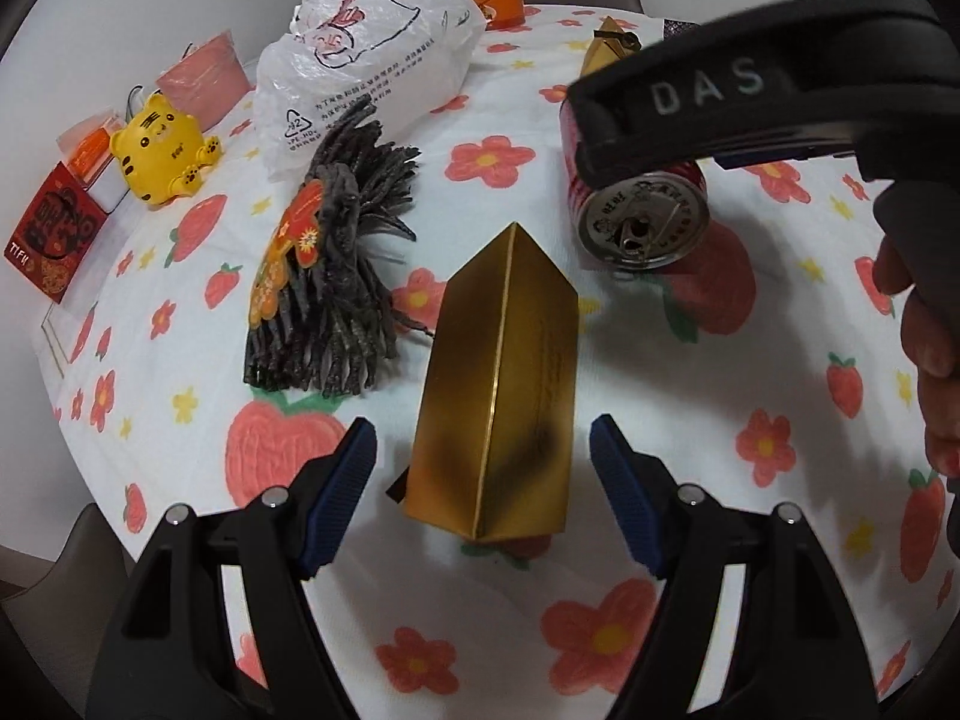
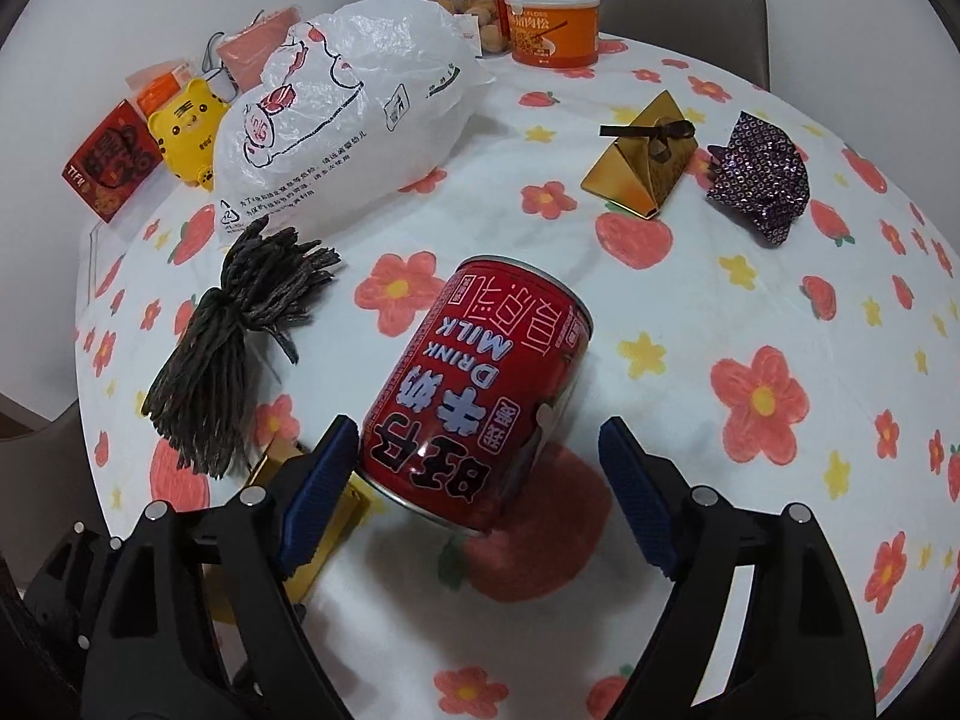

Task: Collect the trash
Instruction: 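Grasp the gold box with the left tool while the right tool grasps the red can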

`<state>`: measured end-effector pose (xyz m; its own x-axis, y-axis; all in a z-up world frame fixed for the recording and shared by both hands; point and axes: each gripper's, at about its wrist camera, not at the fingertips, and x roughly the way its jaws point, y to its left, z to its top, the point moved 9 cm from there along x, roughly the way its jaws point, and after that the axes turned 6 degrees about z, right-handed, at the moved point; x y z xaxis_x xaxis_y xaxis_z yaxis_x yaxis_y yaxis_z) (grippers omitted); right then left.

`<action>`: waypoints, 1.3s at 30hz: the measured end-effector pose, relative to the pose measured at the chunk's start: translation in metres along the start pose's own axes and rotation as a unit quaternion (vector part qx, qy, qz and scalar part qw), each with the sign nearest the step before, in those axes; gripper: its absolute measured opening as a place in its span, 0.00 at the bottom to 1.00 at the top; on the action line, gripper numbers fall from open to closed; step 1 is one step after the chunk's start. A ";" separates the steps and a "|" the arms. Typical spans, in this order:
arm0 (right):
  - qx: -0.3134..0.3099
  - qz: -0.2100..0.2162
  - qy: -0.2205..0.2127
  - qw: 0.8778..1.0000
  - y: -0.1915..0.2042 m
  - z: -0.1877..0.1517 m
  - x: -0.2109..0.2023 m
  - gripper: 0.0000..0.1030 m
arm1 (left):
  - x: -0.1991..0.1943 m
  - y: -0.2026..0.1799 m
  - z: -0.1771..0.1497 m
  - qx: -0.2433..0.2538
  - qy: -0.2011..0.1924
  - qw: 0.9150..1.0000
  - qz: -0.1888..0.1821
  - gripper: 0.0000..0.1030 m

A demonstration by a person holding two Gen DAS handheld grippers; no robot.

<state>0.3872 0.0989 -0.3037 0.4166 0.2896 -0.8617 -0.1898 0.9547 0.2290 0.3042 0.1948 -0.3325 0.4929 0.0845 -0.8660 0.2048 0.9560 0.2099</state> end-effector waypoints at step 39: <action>0.053 -0.066 -0.061 0.995 -0.098 -0.058 -0.136 0.60 | -0.077 -0.122 0.042 0.124 -0.072 0.983 -0.111 0.55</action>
<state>0.2976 -0.0378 -0.2353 0.5384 0.1615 -0.8271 -0.0348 0.9849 0.1696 0.2765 0.0599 -0.2724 0.5236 -0.1752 -0.8338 0.5121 0.8469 0.1436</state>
